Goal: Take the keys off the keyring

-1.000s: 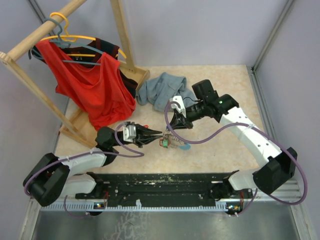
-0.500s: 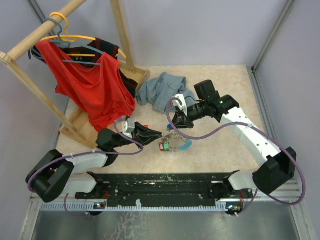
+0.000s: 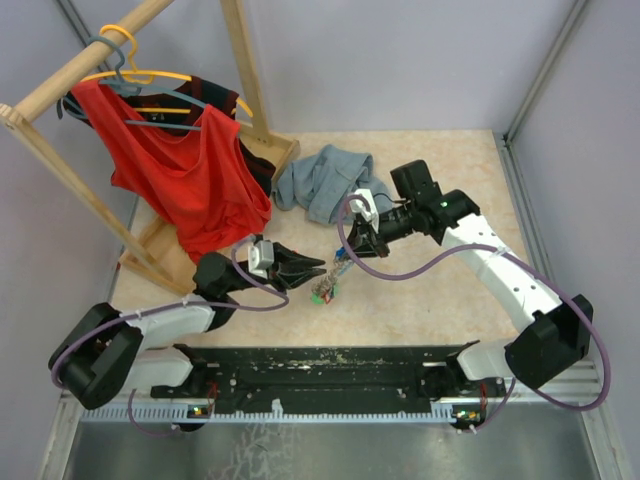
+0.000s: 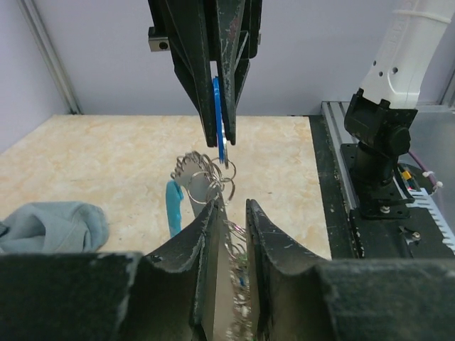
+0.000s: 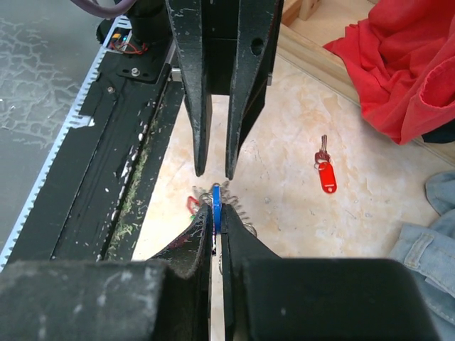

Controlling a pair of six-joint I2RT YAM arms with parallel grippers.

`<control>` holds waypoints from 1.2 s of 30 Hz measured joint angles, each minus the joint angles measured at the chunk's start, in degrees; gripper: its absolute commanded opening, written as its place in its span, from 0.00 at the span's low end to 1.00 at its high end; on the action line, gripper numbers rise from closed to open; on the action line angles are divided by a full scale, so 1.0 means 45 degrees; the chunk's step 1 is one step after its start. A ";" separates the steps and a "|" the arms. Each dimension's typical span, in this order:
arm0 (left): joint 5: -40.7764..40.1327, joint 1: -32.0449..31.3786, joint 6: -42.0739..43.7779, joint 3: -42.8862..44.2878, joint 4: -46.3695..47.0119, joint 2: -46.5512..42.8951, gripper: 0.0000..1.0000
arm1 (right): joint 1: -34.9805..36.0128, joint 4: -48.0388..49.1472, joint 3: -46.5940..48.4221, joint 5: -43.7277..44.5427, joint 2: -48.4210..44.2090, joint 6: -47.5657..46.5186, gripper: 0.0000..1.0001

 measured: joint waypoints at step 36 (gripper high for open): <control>-0.0029 -0.0928 0.0719 0.1540 -0.2642 0.0714 0.19 | 0.0000 -0.0539 0.0000 -0.0345 0.0005 -0.0549 0.00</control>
